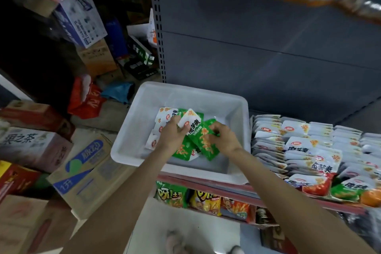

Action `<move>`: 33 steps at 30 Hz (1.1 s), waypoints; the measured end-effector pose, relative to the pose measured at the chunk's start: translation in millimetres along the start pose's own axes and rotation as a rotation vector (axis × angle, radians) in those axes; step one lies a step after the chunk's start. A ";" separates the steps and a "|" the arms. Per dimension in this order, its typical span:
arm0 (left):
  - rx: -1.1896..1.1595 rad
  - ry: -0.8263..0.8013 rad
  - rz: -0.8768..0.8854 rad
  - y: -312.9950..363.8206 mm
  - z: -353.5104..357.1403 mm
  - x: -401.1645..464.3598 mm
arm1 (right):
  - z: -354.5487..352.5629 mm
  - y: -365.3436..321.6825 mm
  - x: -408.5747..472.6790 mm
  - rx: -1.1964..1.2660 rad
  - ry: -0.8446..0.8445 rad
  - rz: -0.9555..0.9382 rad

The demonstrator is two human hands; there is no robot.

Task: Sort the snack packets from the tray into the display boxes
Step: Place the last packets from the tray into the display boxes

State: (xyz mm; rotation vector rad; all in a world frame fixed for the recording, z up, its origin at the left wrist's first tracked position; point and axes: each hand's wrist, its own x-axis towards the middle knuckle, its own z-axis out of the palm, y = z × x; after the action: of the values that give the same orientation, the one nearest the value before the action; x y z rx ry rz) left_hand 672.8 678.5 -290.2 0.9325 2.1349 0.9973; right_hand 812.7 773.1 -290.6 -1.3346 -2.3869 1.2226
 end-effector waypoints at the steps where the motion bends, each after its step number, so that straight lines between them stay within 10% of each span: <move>1: -0.095 0.071 -0.006 9.6 0.4 -2.7 | -8.2 0.4 -5.0 0.070 0.034 -0.020; 4: -0.332 0.205 -0.006 39.0 0.3 -9.8 | -39.8 -2.2 -22.8 0.296 0.094 -0.079; 15: -0.626 -0.073 0.244 182.5 88.7 -43.9 | -190.3 50.7 -100.0 0.390 0.292 -0.224; 33: 0.055 -0.112 0.566 277.7 247.7 -82.2 | -288.0 210.6 -132.4 0.127 0.471 -0.048</move>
State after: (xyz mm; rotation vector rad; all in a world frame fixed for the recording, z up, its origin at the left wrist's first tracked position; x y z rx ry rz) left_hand 998.8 842.1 -179.9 1.6341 1.8446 1.1142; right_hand 1165.2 897.0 -218.4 -1.3383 -1.9670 0.9043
